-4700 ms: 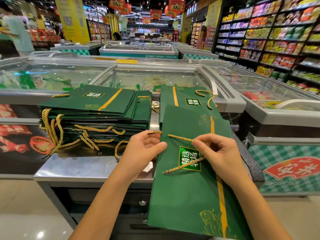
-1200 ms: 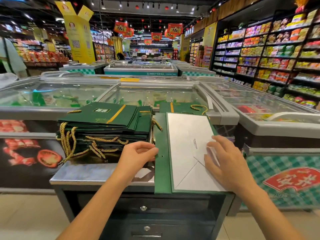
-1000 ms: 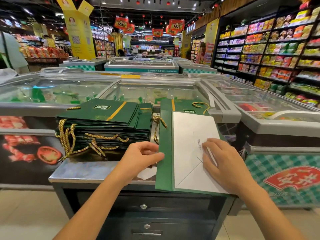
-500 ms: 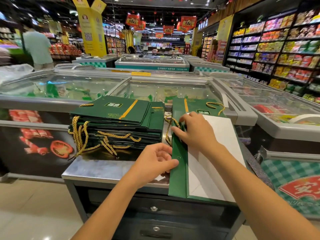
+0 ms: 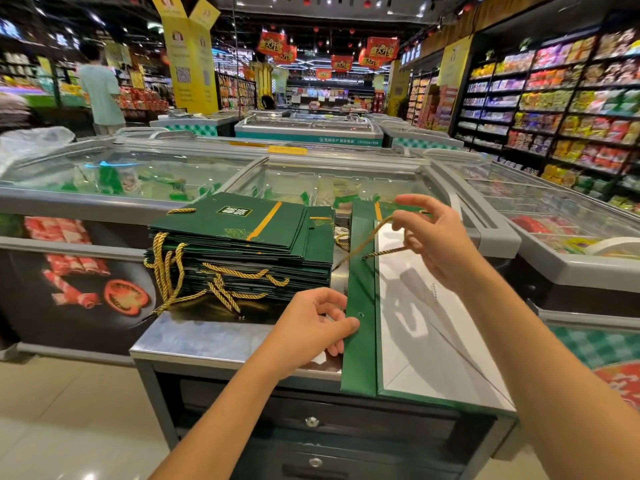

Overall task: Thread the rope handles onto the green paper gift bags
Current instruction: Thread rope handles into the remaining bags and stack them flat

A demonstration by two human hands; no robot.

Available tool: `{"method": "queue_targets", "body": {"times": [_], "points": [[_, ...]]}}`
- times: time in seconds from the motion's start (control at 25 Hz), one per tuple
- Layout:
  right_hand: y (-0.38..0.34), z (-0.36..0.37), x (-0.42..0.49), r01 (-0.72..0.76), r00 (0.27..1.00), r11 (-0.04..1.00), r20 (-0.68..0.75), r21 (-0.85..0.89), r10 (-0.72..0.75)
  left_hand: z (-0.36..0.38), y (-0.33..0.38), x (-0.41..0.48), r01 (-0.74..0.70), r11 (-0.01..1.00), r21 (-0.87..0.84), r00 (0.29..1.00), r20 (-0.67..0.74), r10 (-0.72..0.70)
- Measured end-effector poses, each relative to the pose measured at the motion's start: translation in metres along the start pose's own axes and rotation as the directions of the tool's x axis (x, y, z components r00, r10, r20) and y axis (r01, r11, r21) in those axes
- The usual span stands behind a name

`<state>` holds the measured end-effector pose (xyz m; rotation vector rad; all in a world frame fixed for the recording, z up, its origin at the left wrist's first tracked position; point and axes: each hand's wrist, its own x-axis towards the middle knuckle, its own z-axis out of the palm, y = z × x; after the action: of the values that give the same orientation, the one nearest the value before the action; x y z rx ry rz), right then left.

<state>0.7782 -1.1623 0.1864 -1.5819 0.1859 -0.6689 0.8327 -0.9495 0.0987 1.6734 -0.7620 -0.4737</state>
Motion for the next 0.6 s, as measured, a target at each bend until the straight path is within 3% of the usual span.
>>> {"method": "queue_targets", "body": {"times": [0.2, 0.36, 0.48, 0.6], "points": [[-0.02, -0.036, -0.022, 0.064, 0.992, 0.967, 0.118, -0.245, -0.036, 0.0, 0.001, 0.0, 0.008, 1.0, -0.016, 1.0, 0.001, -0.008], [-0.003, -0.054, -0.039, 0.112, 0.983, 0.742, 0.184, -0.66, 0.015, 0.001, 0.003, -0.001, 0.001, 0.999, -0.04, 1.0, 0.012, -0.001], [0.019, -0.055, -0.05, 0.075, 0.988, 0.653, 0.143, -0.754, 0.051, 0.002, 0.004, -0.002, -0.008, 0.999, -0.052, 1.0, 0.019, 0.009], [0.03, -0.045, -0.053, 0.081, 0.996, 0.594, 0.088, -0.801, -0.018, 0.003, 0.005, -0.004, -0.017, 0.999, -0.049, 1.0, 0.019, 0.018]]}}
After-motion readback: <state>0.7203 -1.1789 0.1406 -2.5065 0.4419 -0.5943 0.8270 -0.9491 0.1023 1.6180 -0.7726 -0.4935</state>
